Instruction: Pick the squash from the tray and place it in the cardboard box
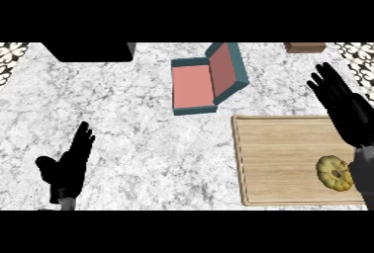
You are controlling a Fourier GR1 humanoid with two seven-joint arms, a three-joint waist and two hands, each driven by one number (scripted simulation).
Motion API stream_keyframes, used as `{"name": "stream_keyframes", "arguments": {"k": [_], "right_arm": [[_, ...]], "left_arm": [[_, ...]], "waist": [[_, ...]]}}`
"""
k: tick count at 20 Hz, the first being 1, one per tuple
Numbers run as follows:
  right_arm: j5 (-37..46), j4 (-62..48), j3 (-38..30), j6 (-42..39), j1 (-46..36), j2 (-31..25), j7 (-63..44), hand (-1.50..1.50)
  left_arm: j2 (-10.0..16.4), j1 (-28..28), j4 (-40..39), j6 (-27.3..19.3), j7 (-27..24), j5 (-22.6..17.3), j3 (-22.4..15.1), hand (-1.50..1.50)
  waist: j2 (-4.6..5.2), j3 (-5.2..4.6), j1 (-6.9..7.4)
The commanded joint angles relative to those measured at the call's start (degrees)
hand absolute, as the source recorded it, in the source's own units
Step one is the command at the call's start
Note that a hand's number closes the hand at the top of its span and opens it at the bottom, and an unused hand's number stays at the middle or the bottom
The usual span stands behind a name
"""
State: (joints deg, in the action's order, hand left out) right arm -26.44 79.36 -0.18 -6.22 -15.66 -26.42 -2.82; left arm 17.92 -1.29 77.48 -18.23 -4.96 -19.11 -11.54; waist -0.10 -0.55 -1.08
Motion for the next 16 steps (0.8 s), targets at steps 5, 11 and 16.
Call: {"name": "stream_keyframes", "arguments": {"k": [5,11,16], "right_arm": [[12.10,12.85,5.73,-12.30,0.55,-16.80,0.77,-1.50],[23.06,19.46,-4.13,-5.39,9.47,-19.76,29.35,-1.50],[30.21,29.15,-5.81,-7.25,19.94,-24.75,39.24,-1.50]], "left_arm": [[5.94,3.63,6.40,4.12,3.93,-2.37,3.56,0.00],[8.12,1.80,9.98,6.81,7.86,-6.90,6.14,0.00],[12.77,-0.49,14.10,10.10,11.20,-10.20,9.71,0.00]], "waist": [[-1.07,0.39,0.21],[-0.85,0.89,-1.71],[-0.82,0.69,-1.11]]}}
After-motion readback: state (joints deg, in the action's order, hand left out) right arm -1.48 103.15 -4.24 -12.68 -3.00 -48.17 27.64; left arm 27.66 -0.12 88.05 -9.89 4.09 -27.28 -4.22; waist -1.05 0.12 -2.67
